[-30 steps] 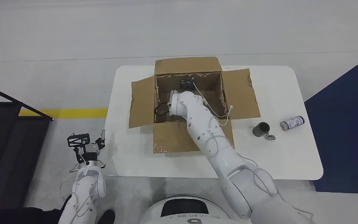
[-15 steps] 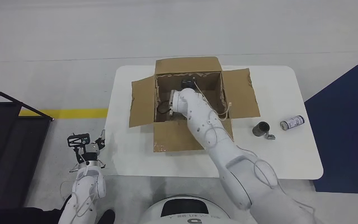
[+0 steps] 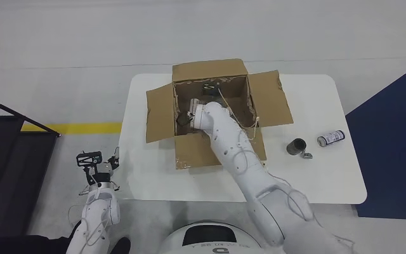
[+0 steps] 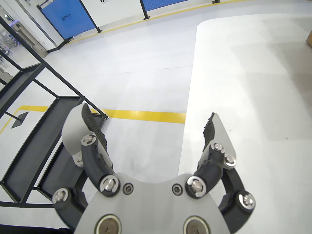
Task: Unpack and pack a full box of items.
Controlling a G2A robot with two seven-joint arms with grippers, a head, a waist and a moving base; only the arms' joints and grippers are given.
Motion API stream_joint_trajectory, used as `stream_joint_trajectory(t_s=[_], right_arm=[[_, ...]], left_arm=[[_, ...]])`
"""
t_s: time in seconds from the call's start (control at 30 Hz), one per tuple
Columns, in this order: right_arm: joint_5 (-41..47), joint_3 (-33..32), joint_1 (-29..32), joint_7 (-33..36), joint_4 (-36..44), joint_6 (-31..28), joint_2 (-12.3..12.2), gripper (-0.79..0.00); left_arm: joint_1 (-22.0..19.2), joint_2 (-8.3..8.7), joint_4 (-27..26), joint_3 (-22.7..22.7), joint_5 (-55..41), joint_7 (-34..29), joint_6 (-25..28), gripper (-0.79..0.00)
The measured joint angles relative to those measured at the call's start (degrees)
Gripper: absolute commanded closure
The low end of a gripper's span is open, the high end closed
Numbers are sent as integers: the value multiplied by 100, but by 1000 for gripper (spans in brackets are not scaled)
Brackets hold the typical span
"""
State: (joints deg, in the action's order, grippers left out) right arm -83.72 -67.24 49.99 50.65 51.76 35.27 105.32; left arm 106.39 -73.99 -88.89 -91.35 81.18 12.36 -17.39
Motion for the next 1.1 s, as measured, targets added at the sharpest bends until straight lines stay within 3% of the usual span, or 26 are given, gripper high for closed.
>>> stream_joint_trajectory(t_s=[0.23, 0.37, 0.57, 0.73, 0.83, 1.1], right_arm=[[143, -488, 1437, 265, 2596, -1068, -245, 0], [848, -899, 2012, 266, 3729, -1983, -349, 0], [1779, -1339, 2380, -344, 4349, -2841, -441, 0], [1965, -1419, 2918, -962, 5047, -3005, -497, 0], [2188, -1564, 3432, -1222, 5646, -3169, -550, 0], [3691, -2555, 5399, -2057, 7260, -4499, -734, 0]], left_arm=[[0, 0, 0, 0, 0, 0, 0, -785], [0, 0, 0, 0, 0, 0, 0, -785], [0, 0, 0, 0, 0, 0, 0, -785], [0, 0, 0, 0, 0, 0, 0, -785], [0, 0, 0, 0, 0, 0, 0, -785], [0, 0, 0, 0, 0, 0, 0, -785]])
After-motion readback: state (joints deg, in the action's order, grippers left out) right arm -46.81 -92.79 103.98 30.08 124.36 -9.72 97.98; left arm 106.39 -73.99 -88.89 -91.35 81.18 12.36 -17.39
